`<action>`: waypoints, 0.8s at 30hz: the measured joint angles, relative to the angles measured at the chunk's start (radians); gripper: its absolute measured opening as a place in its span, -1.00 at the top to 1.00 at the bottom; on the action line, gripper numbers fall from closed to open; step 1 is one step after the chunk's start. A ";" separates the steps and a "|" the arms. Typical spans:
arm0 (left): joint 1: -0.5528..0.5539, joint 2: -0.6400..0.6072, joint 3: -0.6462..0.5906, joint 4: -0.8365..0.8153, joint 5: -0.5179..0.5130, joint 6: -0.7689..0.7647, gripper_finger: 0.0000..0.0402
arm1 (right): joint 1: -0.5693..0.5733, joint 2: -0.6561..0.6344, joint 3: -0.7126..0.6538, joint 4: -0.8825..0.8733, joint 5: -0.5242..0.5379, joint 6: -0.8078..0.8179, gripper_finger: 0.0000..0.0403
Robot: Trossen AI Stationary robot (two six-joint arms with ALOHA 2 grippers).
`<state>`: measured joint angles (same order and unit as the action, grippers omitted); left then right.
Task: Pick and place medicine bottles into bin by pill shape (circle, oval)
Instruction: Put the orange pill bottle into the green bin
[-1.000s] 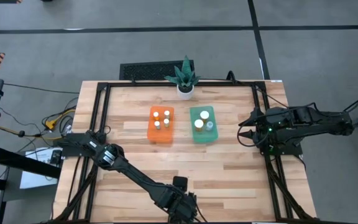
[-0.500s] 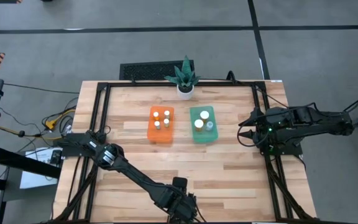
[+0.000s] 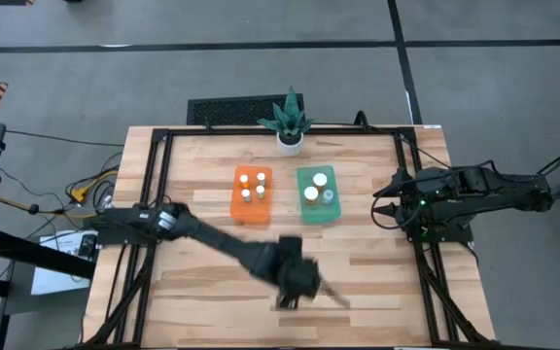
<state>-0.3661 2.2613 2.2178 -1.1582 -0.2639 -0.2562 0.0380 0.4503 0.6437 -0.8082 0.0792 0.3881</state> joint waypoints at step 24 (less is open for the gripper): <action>0.369 -0.052 -0.003 0.238 0.051 0.325 -0.09 | 0.000 0.000 0.000 0.000 0.001 -0.004 -0.27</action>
<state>0.0029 2.2089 2.2143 -0.9199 -0.2127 0.0685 0.0380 0.4503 0.6437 -0.8084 0.0799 0.3840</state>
